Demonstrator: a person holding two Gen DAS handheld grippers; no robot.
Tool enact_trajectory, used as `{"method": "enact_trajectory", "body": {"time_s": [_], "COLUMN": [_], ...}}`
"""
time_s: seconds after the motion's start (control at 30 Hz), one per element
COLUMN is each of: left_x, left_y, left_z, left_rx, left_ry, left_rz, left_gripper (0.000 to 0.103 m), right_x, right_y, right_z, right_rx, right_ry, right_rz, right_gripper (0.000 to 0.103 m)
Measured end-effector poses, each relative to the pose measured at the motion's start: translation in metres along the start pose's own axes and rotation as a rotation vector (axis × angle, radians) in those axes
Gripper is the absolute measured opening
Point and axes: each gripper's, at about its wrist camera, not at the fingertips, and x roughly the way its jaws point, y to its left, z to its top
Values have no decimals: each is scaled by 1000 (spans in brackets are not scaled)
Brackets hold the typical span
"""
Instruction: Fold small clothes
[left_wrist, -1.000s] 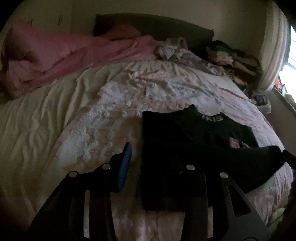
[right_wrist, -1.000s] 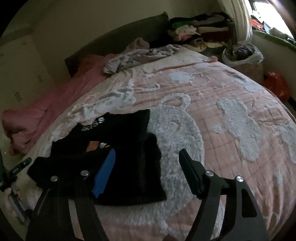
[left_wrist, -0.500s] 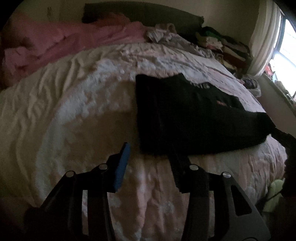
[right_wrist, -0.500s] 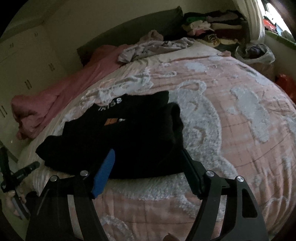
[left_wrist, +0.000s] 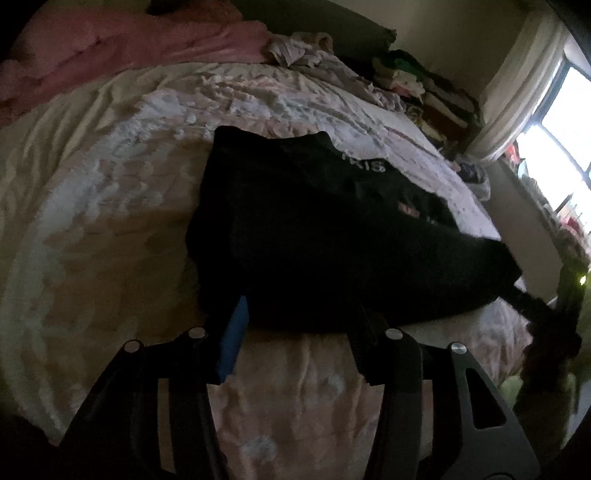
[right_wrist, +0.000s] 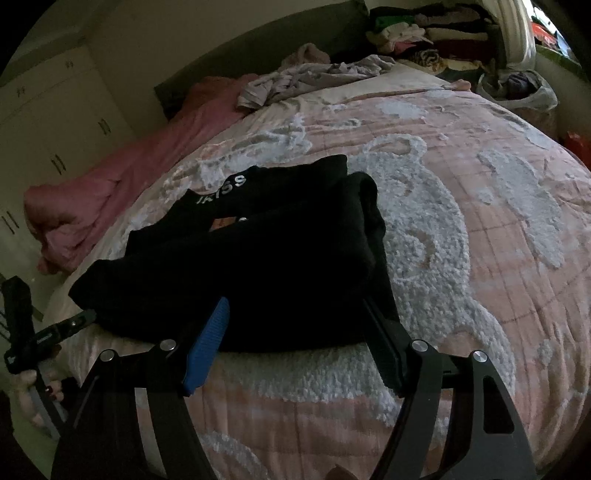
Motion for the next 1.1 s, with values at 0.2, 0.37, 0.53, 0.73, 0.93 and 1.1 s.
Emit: {"method": "enact_trajectory", "body": {"time_s": [0.2, 0.37, 0.53, 0.73, 0.93, 1.1], "left_x": [11, 16, 10, 10, 24, 41], "left_y": [9, 12, 11, 17, 20, 30], "left_z": [13, 25, 41, 69, 96, 113], "left_rx": [-85, -102, -100, -147, -157, -180], "left_ry": [-6, -18, -59, -100, -112, -99], "left_rz": [-12, -11, -32, -59, -40, -19], "left_gripper": [34, 2, 2, 2, 2, 2], "right_x": [15, 16, 10, 16, 43, 73], "right_y": [-5, -4, -3, -8, -9, -12], "right_z": [12, 25, 45, 75, 104, 118], "right_rx": [15, 11, 26, 76, 94, 118], "right_ry": [16, 13, -31, -62, -45, -13], "right_rz": [7, 48, 111, 137, 118, 90], "right_gripper": [39, 7, 7, 7, 7, 7]}}
